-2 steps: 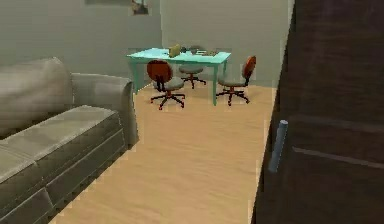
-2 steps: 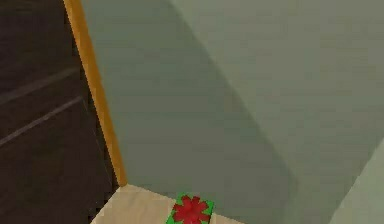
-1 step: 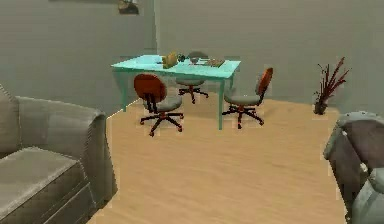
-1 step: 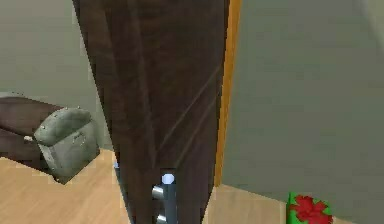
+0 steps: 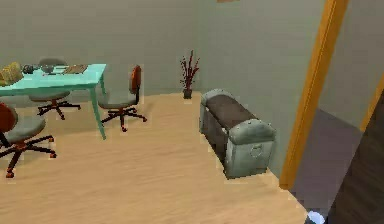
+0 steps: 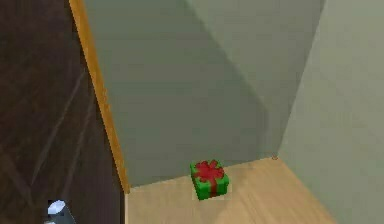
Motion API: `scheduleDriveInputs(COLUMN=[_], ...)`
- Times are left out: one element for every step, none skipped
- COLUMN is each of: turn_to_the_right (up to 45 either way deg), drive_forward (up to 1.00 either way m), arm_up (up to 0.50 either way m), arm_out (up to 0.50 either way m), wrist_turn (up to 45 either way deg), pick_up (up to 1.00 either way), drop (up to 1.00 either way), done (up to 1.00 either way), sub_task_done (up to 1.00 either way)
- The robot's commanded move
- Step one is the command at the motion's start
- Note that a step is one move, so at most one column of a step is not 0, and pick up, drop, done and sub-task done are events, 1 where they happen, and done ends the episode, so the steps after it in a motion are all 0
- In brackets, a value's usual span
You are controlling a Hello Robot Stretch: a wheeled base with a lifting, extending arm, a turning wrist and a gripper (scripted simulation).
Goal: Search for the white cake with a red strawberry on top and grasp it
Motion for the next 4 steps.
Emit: scheduleDriveInputs(turn_to_the_right=[0.0,45.0,27.0,0.0], drive_forward=[0.60,0.00,0.00,1.00], arm_up=[0.00,0.00,0.00,0.00], arm_out=[0.00,0.00,0.00,0.00], wrist_turn=[0.0,0.0,0.0,0.0], pick_up=[0.00,0.00,0.00,0.00], drop=[0.00,0.00,0.00,0.00], done=[0.00,0.00,0.00,0.00], sub_task_done=[0.00,0.00,0.00,0.00])
